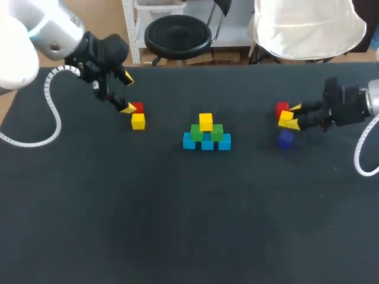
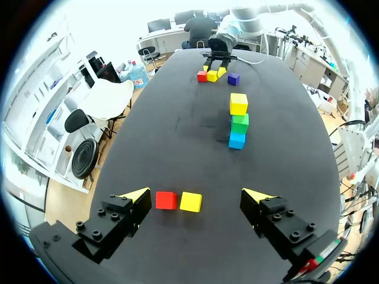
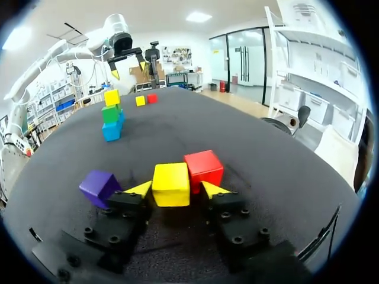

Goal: Place the blue cubes, place green cubes on the blue cubes, place the yellow cubes on the green cubes, then place the red cubes on the yellow cubes, and place purple cube on the red cubes.

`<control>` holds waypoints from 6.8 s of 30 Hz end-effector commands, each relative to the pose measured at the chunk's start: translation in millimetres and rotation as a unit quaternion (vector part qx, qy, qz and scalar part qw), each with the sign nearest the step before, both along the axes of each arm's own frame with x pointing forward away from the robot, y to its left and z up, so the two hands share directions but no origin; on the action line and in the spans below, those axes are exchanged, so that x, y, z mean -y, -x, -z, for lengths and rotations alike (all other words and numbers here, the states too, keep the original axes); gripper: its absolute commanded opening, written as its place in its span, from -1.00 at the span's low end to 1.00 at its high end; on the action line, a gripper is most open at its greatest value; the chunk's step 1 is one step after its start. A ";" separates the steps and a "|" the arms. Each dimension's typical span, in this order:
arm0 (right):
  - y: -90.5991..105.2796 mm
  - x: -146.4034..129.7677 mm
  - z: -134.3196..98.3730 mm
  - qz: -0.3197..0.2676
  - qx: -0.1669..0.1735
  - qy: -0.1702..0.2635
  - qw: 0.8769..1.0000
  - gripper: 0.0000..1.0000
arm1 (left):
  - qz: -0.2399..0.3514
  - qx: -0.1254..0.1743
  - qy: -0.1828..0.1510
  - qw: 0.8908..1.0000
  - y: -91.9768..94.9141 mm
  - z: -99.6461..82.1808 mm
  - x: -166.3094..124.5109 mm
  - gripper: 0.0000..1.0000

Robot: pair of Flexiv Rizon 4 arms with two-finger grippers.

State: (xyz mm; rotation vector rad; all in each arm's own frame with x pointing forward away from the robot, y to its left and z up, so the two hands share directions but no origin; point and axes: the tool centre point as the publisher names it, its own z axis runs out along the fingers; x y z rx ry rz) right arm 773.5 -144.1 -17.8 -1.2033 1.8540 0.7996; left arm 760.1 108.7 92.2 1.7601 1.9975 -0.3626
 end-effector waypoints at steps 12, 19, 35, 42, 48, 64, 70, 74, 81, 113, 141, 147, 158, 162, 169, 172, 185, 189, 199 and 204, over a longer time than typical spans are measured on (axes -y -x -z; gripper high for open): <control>2.4 -4.5 -5.5 -0.018 0.006 0.010 1.000 0.15 | 0.002 0.001 0.002 1.000 0.3 0.7 -1.1 1.00; 2.8 -7.5 -5.3 -0.024 0.004 0.010 1.000 -0.20 | 0.002 0.001 0.002 1.000 0.3 0.7 -1.1 1.00; 23.4 -2.6 -46.1 -0.047 0.028 0.026 0.998 -1.00 | 0.002 0.001 0.002 1.000 0.3 0.7 -1.1 1.00; 29.3 -19.0 -81.0 -0.085 0.035 0.027 0.995 -1.00 | 0.002 0.001 0.002 1.000 0.3 0.7 -1.1 1.00; 34.4 -39.6 -98.9 -0.106 0.042 0.028 0.993 -1.00 | 0.002 0.001 0.002 1.000 0.3 0.7 -1.1 1.00; 37.5 -53.4 -107.6 -0.135 0.041 0.025 0.990 -1.00 | 0.002 0.001 0.002 1.000 0.3 0.7 -1.1 1.00; 37.5 -53.4 -107.6 -0.135 0.041 0.025 0.990 -1.00 | 0.002 0.001 0.002 1.000 0.3 0.7 -1.1 1.00; 45.1 -88.6 -108.1 -0.160 0.031 0.019 0.986 -1.00 | 0.002 0.001 0.002 1.000 0.3 0.7 -1.1 1.00; 62.2 -123.8 -109.5 -0.166 0.029 0.000 0.986 -1.00 | 0.002 0.001 0.002 1.000 0.3 0.7 -1.1 1.00; 77.5 -151.9 -117.8 -0.174 0.016 0.029 0.984 -1.00 | 0.002 0.001 0.002 1.000 0.3 0.7 -1.1 1.00; 89.5 -171.3 -93.6 -0.159 0.019 0.048 0.986 -1.00 | 0.002 0.001 0.002 1.000 0.3 0.7 -1.1 1.00; 86.9 -175.3 -90.0 -0.166 0.014 0.046 0.985 -1.00 | 0.002 0.001 0.002 1.000 0.3 0.7 -1.1 1.00; 87.8 -178.0 -86.9 -0.166 0.012 0.048 0.985 -1.00 | 0.002 0.001 0.002 1.000 0.3 0.7 -1.1 1.00; 87.0 -178.1 -84.6 -0.167 0.008 0.044 0.985 -1.00 | 0.002 0.001 0.002 1.000 0.3 0.7 -1.1 1.00; 85.7 -177.4 -81.8 -0.170 0.001 0.032 0.985 -1.00 | 0.002 0.001 0.002 1.000 0.3 0.7 -1.1 1.00; 84.2 -177.4 -80.8 -0.174 -0.002 0.022 0.984 -1.00 | 0.002 0.001 0.002 1.000 0.3 0.7 -1.1 1.00; 80.9 -178.2 -80.8 -0.177 -0.007 0.019 0.984 -1.00 | 0.002 0.001 0.002 1.000 0.3 0.7 -1.1 1.00; 80.9 -179.2 -81.0 -0.178 -0.007 0.022 0.984 -1.00 | 0.002 0.001 0.002 1.000 0.3 0.7 -1.1 1.00; 80.3 -180.6 -78.1 -0.176 -0.013 0.029 0.984 -1.00 | 0.002 0.001 0.002 1.000 0.3 0.7 -1.1 1.00; 80.1 -180.9 -77.7 -0.175 -0.014 0.031 0.984 -1.00 | 0.002 0.001 0.002 1.000 0.3 0.7 -1.1 1.00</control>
